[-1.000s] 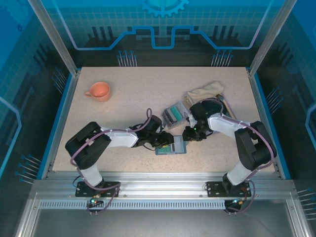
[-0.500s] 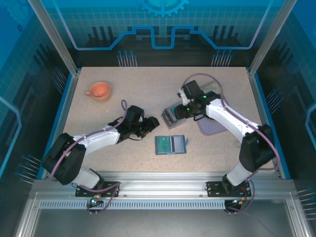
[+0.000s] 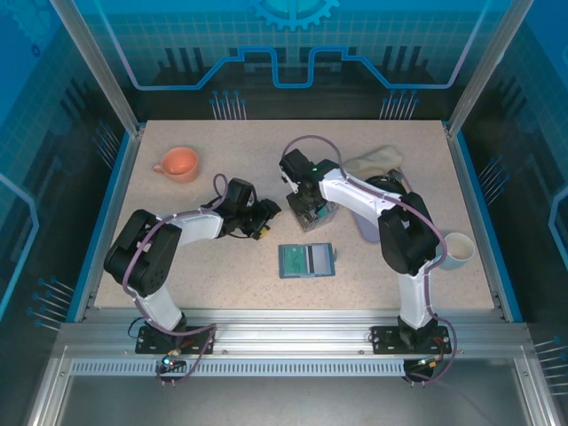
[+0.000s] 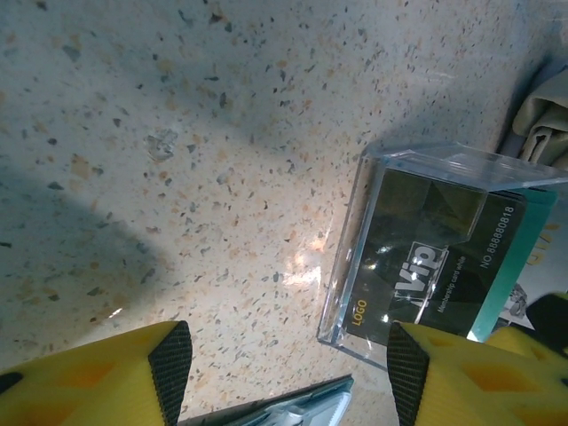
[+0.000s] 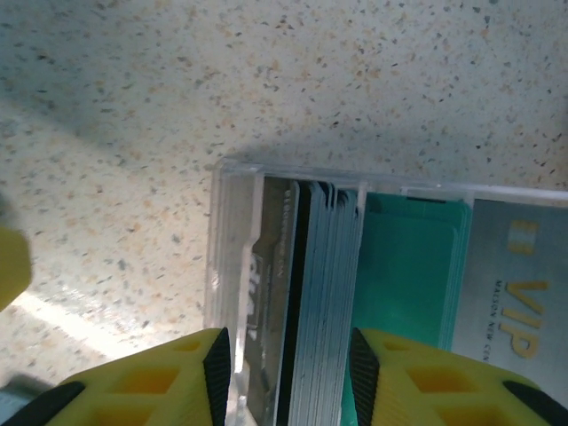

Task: Put the credit cards into the card holder

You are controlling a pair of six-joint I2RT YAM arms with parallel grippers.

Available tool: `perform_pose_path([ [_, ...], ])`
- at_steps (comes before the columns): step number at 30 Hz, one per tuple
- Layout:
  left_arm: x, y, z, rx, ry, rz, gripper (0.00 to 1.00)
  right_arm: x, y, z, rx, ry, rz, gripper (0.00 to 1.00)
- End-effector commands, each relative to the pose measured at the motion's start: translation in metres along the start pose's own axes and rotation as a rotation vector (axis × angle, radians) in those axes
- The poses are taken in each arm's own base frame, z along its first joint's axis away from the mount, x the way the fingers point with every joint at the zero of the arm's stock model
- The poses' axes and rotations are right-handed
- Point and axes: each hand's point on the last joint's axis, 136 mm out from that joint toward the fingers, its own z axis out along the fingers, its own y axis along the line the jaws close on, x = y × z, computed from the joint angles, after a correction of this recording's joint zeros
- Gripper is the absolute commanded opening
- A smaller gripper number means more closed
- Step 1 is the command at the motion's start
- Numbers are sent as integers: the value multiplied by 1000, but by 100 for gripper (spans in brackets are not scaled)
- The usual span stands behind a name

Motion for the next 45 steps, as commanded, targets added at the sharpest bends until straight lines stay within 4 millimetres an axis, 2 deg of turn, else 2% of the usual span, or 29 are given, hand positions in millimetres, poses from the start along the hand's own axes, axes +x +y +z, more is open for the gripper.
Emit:
perform_pose_path([
  [1,-3,-2,-5,10,-7,-25,63,-1,-1,7,54,29,-52,42],
  [10,-3,1,-12,6,-23,-23,63,6,3,28,86,81,-82,44],
  [19,-3,-1,-14,7,-22,-20,64,-7,-9,7,162,21,-101,40],
  [26,-2,-2,-16,9,-21,-20,64,-5,-10,1,162,15,-107,33],
  [31,-1,-3,-16,12,-18,-17,64,-3,-10,1,163,15,-109,28],
  [40,0,-3,-17,14,-16,-18,64,-2,-13,0,181,15,-117,27],
  [43,-1,-4,-17,16,-16,-16,64,-3,-13,0,178,13,-117,23],
  [45,0,-4,-16,16,-14,-17,64,-2,-13,1,173,18,-117,24],
])
